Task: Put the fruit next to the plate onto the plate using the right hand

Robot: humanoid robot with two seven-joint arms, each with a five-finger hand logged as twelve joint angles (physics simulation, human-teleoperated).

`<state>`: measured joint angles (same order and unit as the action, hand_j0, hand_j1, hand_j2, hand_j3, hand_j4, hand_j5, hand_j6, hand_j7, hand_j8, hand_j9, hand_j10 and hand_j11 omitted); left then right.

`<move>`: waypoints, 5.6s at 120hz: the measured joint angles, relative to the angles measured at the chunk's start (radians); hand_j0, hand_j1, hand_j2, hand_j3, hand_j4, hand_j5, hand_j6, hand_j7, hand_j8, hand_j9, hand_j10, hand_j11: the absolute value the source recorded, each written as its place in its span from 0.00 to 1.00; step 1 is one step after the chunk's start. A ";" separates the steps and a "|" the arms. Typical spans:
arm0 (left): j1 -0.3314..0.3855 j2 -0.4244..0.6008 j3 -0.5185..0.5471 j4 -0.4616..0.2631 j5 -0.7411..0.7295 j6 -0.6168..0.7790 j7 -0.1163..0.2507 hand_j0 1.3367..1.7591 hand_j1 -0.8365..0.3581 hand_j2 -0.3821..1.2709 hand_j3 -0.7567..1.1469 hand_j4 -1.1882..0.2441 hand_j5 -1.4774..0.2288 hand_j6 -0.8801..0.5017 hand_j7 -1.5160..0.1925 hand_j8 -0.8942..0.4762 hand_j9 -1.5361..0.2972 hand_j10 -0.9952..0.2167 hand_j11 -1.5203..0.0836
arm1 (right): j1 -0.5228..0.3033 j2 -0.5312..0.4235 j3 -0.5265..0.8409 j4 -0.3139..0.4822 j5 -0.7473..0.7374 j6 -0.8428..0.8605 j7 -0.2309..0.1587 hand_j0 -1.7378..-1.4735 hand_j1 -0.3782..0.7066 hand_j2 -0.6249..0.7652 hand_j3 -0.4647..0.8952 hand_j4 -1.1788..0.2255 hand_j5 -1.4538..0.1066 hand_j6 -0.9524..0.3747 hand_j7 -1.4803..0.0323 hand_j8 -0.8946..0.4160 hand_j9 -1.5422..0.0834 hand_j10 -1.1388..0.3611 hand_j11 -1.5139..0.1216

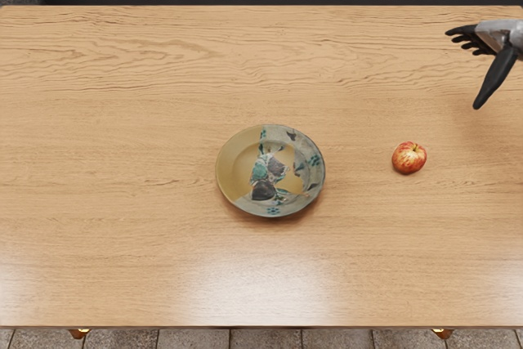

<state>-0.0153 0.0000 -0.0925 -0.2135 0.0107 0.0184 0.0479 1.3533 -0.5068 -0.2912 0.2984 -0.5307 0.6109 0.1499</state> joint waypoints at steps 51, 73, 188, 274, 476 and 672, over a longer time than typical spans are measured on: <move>0.000 0.000 0.000 0.000 0.000 0.000 0.000 0.76 0.99 0.23 0.40 0.83 0.87 0.64 0.89 0.65 0.84 0.82 0.95 | 0.154 -0.038 -0.053 0.239 -0.018 0.000 -0.179 0.30 0.05 0.45 0.34 0.82 0.91 0.70 0.96 0.66 0.93 0.74 0.91; 0.000 0.000 0.000 0.000 0.000 0.000 0.000 0.76 0.99 0.23 0.40 0.83 0.87 0.64 0.89 0.65 0.84 0.82 0.95 | 0.218 -0.227 0.041 0.659 -0.019 0.000 -0.397 0.30 0.05 0.45 0.34 0.82 0.91 0.70 0.96 0.66 0.93 0.74 0.91; 0.000 0.000 0.000 0.000 0.000 0.000 0.000 0.76 0.99 0.23 0.40 0.83 0.87 0.64 0.89 0.65 0.84 0.82 0.95 | -0.013 -0.321 0.069 1.298 -0.279 -0.669 -0.710 0.30 0.06 0.45 0.34 0.82 0.91 0.69 0.95 0.66 0.92 0.74 0.90; 0.000 0.000 0.000 0.000 0.000 0.000 0.000 0.76 0.99 0.23 0.40 0.83 0.87 0.64 0.89 0.65 0.84 0.82 0.95 | -0.032 -0.265 0.072 1.273 -0.383 -0.791 -0.761 0.30 0.30 0.42 0.34 0.66 0.73 0.53 0.77 0.49 0.75 0.59 0.73; 0.000 0.000 0.000 0.000 0.000 0.000 0.000 0.76 0.99 0.23 0.40 0.83 0.87 0.64 0.89 0.65 0.84 0.82 0.95 | -0.109 -0.177 0.045 1.207 -0.447 -0.858 -0.761 0.32 0.58 0.46 0.34 0.43 0.44 0.39 0.48 0.42 0.47 0.38 0.45; 0.000 0.000 0.000 0.000 0.000 0.000 0.000 0.76 0.99 0.23 0.40 0.83 0.87 0.64 0.89 0.65 0.84 0.82 0.95 | -0.102 0.045 0.358 1.315 -0.429 -0.648 -0.759 0.30 0.56 0.62 0.34 0.35 0.26 0.38 0.35 0.42 0.31 0.38 0.27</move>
<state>-0.0153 0.0000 -0.0926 -0.2138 0.0107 0.0184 0.0479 1.2508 -0.4622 0.0665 1.6138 -0.9594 -0.0376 -0.6094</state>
